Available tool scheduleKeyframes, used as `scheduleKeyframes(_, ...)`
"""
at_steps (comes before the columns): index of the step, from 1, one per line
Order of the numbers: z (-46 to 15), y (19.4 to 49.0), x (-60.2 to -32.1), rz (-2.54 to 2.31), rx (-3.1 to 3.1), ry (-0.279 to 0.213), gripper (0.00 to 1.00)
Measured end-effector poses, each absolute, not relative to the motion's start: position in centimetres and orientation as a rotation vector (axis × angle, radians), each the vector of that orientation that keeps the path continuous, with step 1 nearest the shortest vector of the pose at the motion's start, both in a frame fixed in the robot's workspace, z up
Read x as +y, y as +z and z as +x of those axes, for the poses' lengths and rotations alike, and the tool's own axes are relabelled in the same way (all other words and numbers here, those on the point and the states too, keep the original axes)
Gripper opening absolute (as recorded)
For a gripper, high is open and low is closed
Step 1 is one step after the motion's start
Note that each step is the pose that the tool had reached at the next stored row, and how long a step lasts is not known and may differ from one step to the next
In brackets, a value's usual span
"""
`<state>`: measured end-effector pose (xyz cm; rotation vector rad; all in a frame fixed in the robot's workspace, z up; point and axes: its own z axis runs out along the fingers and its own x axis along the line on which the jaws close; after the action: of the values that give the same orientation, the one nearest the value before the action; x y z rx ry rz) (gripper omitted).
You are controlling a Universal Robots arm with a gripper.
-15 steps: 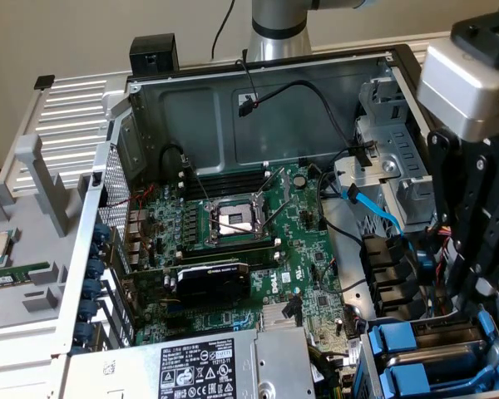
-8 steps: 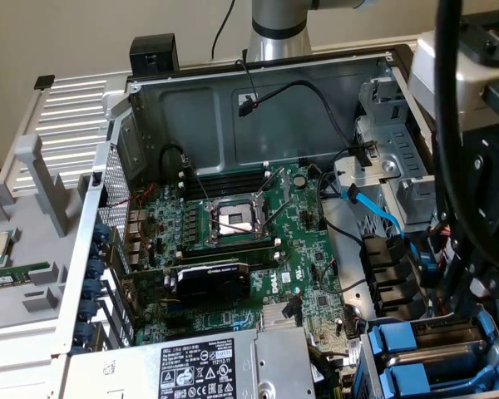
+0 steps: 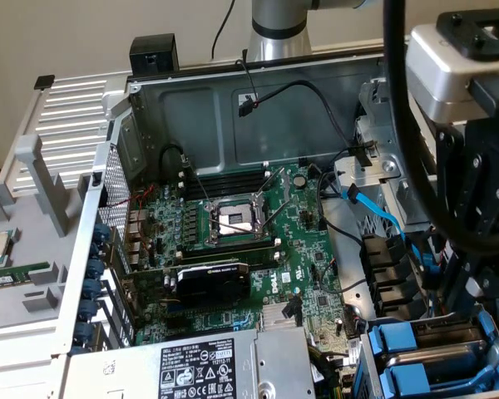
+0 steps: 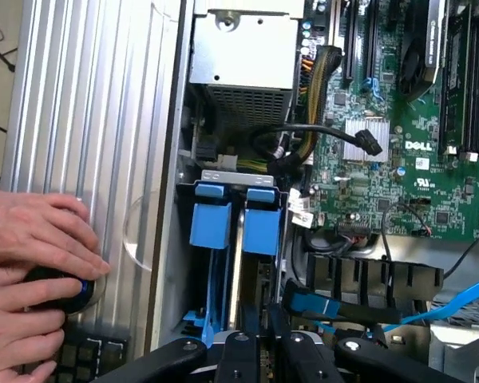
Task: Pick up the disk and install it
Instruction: 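Insert the first disk wire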
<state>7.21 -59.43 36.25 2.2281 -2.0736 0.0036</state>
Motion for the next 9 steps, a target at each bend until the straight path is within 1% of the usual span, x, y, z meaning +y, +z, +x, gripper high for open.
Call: scheduleKeyframes(9,7.21,35.92,-59.42,2.146,-2.158,-0.002,0.17)
